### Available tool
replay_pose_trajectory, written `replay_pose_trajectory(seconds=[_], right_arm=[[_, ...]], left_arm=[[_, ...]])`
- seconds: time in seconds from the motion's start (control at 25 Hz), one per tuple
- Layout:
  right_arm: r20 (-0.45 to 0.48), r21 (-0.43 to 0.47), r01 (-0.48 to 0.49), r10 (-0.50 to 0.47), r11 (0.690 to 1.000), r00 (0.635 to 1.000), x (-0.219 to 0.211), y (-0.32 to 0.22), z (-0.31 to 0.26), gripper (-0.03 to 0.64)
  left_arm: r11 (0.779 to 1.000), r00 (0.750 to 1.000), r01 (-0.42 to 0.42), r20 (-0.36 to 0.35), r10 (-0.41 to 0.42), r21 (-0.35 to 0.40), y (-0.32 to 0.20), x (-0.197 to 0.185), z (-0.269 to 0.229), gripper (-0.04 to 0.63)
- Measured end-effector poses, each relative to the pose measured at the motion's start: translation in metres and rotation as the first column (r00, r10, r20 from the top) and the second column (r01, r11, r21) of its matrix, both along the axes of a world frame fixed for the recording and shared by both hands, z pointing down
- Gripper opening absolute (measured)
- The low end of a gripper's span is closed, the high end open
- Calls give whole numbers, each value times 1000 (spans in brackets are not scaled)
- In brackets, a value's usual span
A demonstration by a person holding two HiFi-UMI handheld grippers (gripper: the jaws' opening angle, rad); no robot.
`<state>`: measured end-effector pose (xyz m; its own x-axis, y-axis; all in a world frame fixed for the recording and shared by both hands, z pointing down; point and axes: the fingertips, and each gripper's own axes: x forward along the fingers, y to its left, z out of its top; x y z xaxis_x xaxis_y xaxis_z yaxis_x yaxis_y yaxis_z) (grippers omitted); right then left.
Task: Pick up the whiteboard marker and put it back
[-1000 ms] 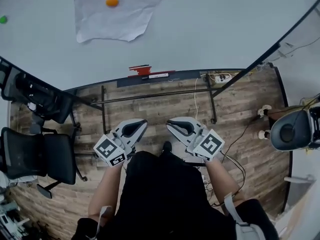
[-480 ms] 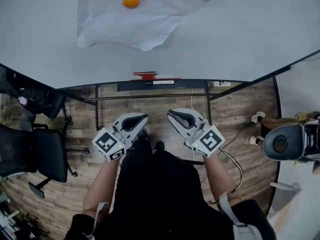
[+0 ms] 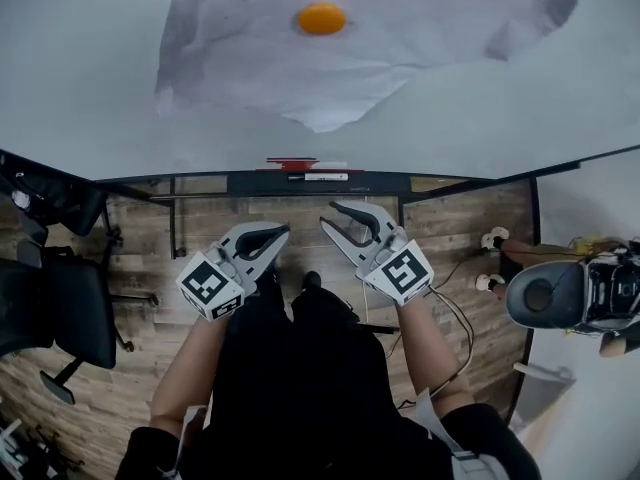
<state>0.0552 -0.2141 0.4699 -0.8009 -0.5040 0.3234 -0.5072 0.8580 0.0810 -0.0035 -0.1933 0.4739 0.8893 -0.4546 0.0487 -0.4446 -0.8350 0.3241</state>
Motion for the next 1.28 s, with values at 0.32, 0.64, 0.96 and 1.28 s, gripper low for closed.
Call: replay_pose_trajectory(seconds=[0.32,0.64,0.96,1.28], right_arm=[[-288,-56,68,-82,996,954,0,-38,64,101],[-482,-9,54,-52,998,875,9,-65,102,110],[-567,-4,55,-48,998,823,12,-75,125,113],[-658,14,40,-21,999,753,11,-84,142,117]], left_arm=[[999,1000,20,-3,-20,-38,-8,5,13,7],[997,1000,-1,-6,0,-72,-14,15,26,7],[998,992,48,116,-43,-46,-35,10,40,6],[997,995,36,91,-30,-61,-37,14,36,6]])
